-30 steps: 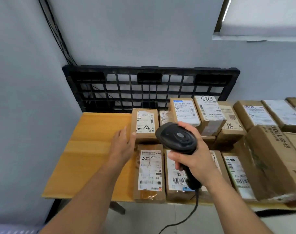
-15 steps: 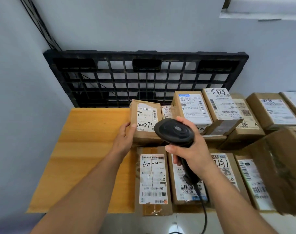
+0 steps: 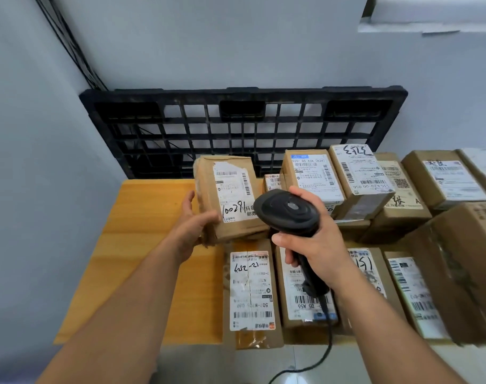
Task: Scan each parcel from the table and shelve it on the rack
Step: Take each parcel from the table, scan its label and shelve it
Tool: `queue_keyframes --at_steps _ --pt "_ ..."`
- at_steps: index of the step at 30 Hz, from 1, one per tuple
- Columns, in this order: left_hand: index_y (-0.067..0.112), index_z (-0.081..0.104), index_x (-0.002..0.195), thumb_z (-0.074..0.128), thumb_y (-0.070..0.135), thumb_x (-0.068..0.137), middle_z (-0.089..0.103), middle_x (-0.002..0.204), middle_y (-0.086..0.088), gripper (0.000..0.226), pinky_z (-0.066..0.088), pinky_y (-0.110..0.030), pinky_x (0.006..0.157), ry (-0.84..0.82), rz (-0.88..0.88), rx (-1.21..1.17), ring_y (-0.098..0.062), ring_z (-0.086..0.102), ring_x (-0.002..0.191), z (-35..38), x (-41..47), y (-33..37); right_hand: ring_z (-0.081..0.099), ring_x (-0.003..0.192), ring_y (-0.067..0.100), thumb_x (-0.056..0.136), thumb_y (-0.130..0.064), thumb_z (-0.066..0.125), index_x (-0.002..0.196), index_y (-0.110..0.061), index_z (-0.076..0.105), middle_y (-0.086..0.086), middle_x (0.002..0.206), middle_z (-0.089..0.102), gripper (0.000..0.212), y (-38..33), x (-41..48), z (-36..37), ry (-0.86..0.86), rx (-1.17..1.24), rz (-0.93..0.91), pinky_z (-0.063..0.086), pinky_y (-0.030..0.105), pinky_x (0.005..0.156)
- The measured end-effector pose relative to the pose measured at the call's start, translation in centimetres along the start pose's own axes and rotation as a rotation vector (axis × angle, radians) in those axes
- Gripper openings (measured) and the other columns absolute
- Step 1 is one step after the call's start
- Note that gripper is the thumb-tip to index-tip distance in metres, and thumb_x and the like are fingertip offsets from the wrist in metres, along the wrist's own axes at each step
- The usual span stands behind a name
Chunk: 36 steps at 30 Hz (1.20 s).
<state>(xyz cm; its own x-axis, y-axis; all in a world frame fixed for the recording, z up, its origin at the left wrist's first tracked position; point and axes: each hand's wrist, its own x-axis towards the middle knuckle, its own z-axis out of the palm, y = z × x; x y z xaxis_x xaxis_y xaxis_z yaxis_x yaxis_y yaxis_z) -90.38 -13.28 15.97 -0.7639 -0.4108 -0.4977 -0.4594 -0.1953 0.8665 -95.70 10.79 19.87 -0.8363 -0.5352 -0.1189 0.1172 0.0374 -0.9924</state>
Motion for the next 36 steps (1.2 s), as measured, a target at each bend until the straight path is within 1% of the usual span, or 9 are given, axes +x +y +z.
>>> queue_keyframes --at_steps 4,7,10,14,19,24,30,33,36 --pt "0.039 0.014 0.146 0.062 -0.008 0.081 0.059 0.113 -0.012 0.093 0.054 -0.05 0.073 0.067 0.081 -0.023 -0.029 0.06 0.088 -0.6 -2.6 0.1 0.059 0.051 0.029 0.073 0.011 0.076 0.135 -0.034 0.049 0.009 0.112 0.065 0.082 -1.2 -1.4 0.2 -0.04 0.011 -0.042 0.053 0.035 0.048" --pt "0.039 0.012 0.147 0.069 -0.008 0.074 0.057 0.115 -0.013 0.104 0.055 -0.053 0.074 0.113 0.135 -0.045 -0.031 0.06 0.095 -1.1 -5.1 -0.1 0.059 0.051 0.027 0.073 0.01 0.076 0.137 -0.033 0.047 0.009 0.114 0.064 0.083 -2.2 -3.0 0.6 -0.094 0.018 -0.082 0.053 0.035 0.048" --pt "0.04 0.014 0.146 0.078 0.004 0.06 0.056 0.117 -0.009 0.113 0.058 -0.05 0.07 0.158 0.175 -0.04 -0.029 0.058 0.105 -1.1 -8.0 -0.4 0.06 0.053 0.027 0.073 0.008 0.077 0.133 -0.036 0.048 0.011 0.116 0.063 0.08 -3.4 -5.2 0.9 -0.175 0.045 -0.138 0.054 0.033 0.049" --pt "0.037 0.015 0.148 0.078 -0.001 0.07 0.051 0.119 -0.004 0.108 0.055 -0.04 0.064 0.229 0.212 -0.023 -0.026 0.055 0.108 -0.3 -11.2 -1.4 0.059 0.052 0.03 0.07 0.003 0.081 0.132 -0.035 0.05 0.007 0.115 0.065 0.079 -4.4 -8.2 0.9 -0.252 0.102 -0.208 0.054 0.033 0.048" --pt "0.05 0.016 0.143 0.083 0.021 0.047 0.04 0.134 -0.008 0.121 0.057 -0.039 0.062 0.305 0.183 0.043 -0.03 0.05 0.116 1.4 -15.1 -2.8 0.062 0.053 0.024 0.067 -0.003 0.079 0.131 -0.033 0.05 0.01 0.121 0.062 0.077 -4.9 -11.8 -0.1 -0.305 0.164 -0.269 0.053 0.033 0.046" --pt "0.047 0.017 0.144 0.083 0.01 0.059 0.044 0.134 -0.01 0.114 0.06 -0.046 0.068 0.34 0.203 0.025 -0.031 0.052 0.115 3.5 -19.1 -4.6 0.059 0.05 0.032 0.067 -0.006 0.08 0.134 -0.04 0.049 0.012 0.113 0.067 0.081 -4.5 -15.7 -2.2 -0.333 0.168 -0.231 0.051 0.035 0.047" --pt "0.054 0.02 0.139 0.082 0.029 0.034 0.042 0.136 -0.009 0.124 0.059 -0.054 0.076 0.407 0.215 0.02 -0.032 0.053 0.116 5.9 -23.9 -6.5 0.057 0.047 0.032 0.065 -0.004 0.08 0.135 -0.036 0.048 0.013 0.106 0.068 0.083 -3.9 -20.2 -4.3 -0.352 0.171 -0.224 0.05 0.035 0.045" --pt "0.058 0.021 0.135 0.083 0.029 0.034 0.04 0.138 -0.01 0.122 0.058 -0.055 0.077 0.429 0.223 -0.011 -0.031 0.053 0.116 6.5 -25.7 -7.7 0.058 0.047 0.031 0.065 -0.004 0.08 0.134 -0.039 0.049 0.013 0.106 0.069 0.083 -3.5 -22.0 -4.8 -0.366 0.174 -0.218 0.05 0.035 0.046" --pt "0.061 0.024 0.132 0.083 0.028 0.034 0.04 0.137 -0.01 0.119 0.057 -0.057 0.077 0.461 0.226 -0.029 -0.032 0.052 0.117 6.9 -27.6 -8.6 0.057 0.047 0.03 0.066 -0.004 0.079 0.133 -0.041 0.049 0.013 0.091 0.071 0.083 -3.6 -23.4 -5.0 -0.388 0.174 -0.205 0.048 0.033 0.045"
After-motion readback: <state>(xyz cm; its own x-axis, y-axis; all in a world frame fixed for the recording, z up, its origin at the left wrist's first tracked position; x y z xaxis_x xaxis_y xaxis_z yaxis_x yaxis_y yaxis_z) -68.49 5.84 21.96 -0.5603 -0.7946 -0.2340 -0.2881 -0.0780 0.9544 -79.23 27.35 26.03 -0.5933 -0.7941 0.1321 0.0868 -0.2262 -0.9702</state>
